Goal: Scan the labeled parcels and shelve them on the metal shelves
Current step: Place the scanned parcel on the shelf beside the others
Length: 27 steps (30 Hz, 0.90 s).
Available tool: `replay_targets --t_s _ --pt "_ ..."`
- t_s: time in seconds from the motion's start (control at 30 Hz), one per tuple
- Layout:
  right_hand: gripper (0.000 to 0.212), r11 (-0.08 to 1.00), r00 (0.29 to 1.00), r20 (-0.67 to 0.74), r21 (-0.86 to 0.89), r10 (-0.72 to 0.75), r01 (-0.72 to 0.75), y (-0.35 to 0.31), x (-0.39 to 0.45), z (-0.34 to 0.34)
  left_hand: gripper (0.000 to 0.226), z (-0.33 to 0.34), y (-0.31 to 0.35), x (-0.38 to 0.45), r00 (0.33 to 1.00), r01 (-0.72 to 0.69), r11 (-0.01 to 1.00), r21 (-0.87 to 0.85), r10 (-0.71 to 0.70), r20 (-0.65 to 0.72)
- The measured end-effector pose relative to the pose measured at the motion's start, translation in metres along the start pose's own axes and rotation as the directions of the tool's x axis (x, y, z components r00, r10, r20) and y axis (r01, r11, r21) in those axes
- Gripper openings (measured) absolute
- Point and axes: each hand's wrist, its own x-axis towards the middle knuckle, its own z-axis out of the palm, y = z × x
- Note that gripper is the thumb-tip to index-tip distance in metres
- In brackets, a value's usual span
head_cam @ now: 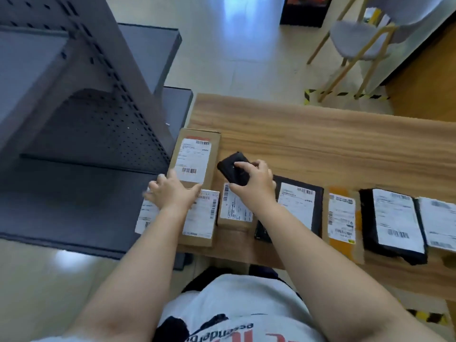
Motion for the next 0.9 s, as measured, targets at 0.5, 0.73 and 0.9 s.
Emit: replay_targets --t_s 0.5,0.73,0.9 --pt "0.056 0.979 0.997 0.07 0.203 0.013 -0.027 -0.002 0.065 0.0 0.121 -0.026 0.027 0.068 0.933 0.112 0.972 0.207 -0.175 0.315" --pt "0.056 0.984 0.997 0.044 0.166 0.061 -0.067 0.004 0.08 -0.005 0.127 -0.011 0.036 0.094 0.892 0.183 0.982 0.049 -0.187 0.412" --pt "0.055 0.986 0.996 0.044 0.143 0.082 -0.087 0.002 0.091 -0.014 0.108 -0.009 0.042 0.084 0.947 0.181 0.983 -0.041 -0.163 0.276"
